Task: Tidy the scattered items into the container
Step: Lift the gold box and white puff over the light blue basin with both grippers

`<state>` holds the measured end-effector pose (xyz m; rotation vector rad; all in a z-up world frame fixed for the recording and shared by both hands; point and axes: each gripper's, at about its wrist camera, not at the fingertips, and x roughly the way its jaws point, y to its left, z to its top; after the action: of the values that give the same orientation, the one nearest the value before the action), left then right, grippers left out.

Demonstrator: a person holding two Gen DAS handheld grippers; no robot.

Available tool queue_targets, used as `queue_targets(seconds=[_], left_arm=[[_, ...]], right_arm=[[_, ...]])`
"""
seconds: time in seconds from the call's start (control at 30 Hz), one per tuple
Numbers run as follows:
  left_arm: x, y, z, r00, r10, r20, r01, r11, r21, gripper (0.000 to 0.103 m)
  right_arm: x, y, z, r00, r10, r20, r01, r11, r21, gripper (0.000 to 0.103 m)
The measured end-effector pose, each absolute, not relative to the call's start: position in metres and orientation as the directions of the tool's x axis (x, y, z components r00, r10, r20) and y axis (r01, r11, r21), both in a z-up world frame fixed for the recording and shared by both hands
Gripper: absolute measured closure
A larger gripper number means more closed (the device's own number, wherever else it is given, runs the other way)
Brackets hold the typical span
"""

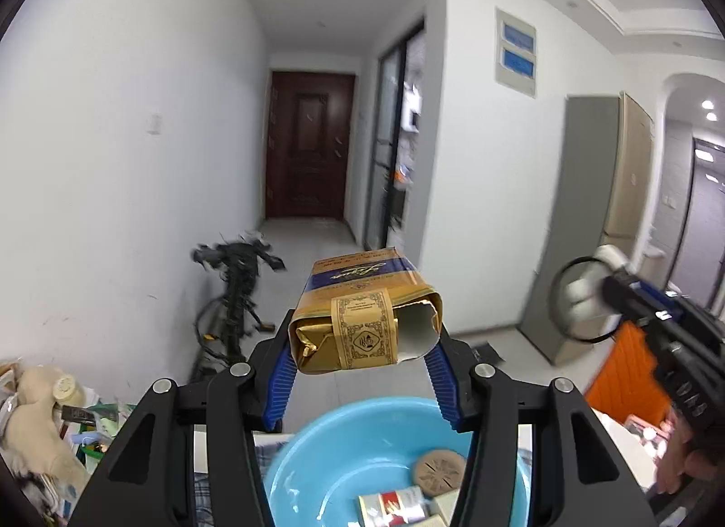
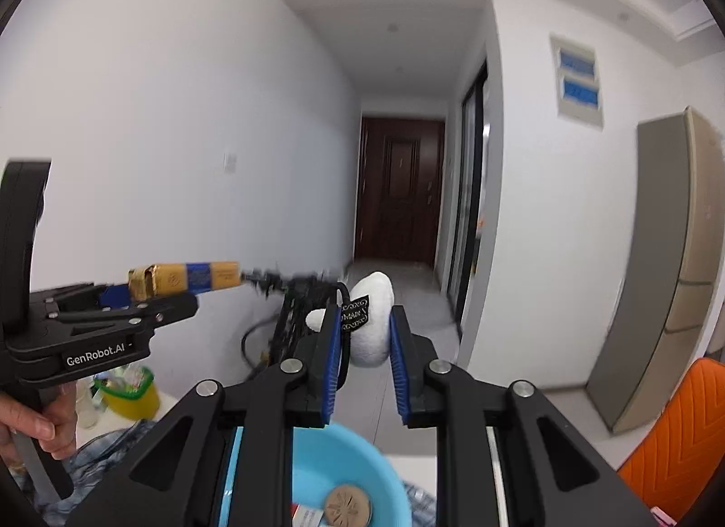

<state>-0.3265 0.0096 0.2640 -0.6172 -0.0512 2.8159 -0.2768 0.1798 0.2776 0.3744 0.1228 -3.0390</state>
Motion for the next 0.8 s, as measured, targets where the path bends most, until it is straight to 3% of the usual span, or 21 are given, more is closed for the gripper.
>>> queue_targets(seconds=[0.07, 0.2, 0.3, 0.57, 0.8], left_arm=[[-0.339, 0.015, 0.273, -0.834, 0.257, -0.488, -0.247, -0.965, -0.087, 0.049], [-0.377, 0.026, 0.278, -0.659, 0.24, -0.713, -0.245, -0.965, -0.098, 0.049], [-0.394, 0.033, 0.28, -0.598, 0.178, -0.781, -0.21, -0.976, -0.061, 0.049], [-0.404, 0.044, 0.275, -0.587, 0.204, -0.783, -0.241, -0.968, -0.071, 0.049], [-0.425, 0.051, 0.175, -0.475, 0.198, -0.857, -0.244, -0.966, -0.088, 0.049]], right_arm=[[-0.291, 0.177, 0.285, -0.938, -0.09, -0.334, 0.119, -0.991, -0.068, 0.084], [-0.331, 0.178, 0.296, -0.78, -0.144, -0.609, 0.197, -0.98, -0.019, 0.084], [-0.353, 0.183, 0.297, -0.631, -0.17, -0.756, 0.2, -0.978, 0.054, 0.084], [-0.373, 0.197, 0.296, -0.605, -0.145, -0.783, 0.151, -0.986, 0.066, 0.084], [-0.398, 0.199, 0.208, -0.497, -0.133, -0.857, 0.128, -0.989, 0.079, 0.084]])
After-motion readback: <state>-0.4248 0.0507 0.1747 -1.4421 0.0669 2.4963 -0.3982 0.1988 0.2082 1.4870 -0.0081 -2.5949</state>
